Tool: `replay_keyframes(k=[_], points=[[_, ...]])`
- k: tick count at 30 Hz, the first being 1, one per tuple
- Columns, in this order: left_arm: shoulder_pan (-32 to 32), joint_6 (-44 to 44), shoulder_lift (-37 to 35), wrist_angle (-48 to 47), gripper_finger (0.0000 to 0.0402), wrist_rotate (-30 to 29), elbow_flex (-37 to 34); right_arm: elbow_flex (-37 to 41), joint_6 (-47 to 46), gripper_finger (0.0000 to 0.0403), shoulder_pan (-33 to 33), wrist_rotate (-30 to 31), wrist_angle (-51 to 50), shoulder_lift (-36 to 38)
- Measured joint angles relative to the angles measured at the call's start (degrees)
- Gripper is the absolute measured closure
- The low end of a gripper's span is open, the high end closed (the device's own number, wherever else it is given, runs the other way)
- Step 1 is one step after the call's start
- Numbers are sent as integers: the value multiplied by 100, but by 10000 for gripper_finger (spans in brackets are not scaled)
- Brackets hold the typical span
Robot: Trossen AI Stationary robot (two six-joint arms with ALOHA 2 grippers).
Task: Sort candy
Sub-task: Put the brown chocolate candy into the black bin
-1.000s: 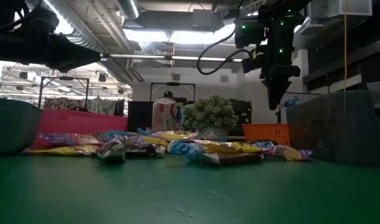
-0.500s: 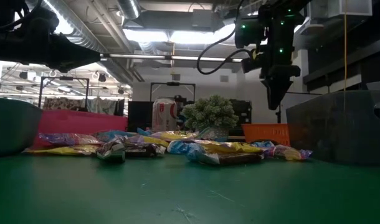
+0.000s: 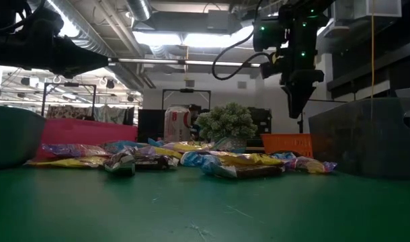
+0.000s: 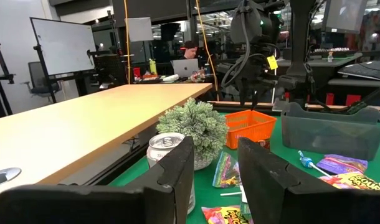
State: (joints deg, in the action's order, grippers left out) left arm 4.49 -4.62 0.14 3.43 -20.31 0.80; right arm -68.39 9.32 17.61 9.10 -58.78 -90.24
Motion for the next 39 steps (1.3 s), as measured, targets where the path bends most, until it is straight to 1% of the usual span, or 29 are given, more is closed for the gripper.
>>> replay_keyframes(k=[4,8,14,16,23,29,31,34,39], points=[[0,0,0,0,287,-1,0,-214,-4,283,0,-457,24,0],[-1,0,0,1,287,-1,0,-471,-32,283,0,-1128,84,1],[0,0,0,1,287,1,0,-504,-192,283,-18,-2312,565,2],[0,0,0,1,287,0,0,-504,-198,283,-111,-2489,706,2],[0,0,0,1,287,1,0,-509,-197,283,-724,-2483,1112,2],[-2,0,0,1,287,1,0,-511,-194,283,-1230,-1910,1245,-9],[-2,0,0,1,287,1,0,-513,-193,277,-1353,-1753,1255,-53],[0,0,0,1,287,1,0,-513,-226,249,-1512,-1611,1306,-147],[-2,0,2,2,287,3,0,-513,-304,185,-1665,-1259,1400,-321]])
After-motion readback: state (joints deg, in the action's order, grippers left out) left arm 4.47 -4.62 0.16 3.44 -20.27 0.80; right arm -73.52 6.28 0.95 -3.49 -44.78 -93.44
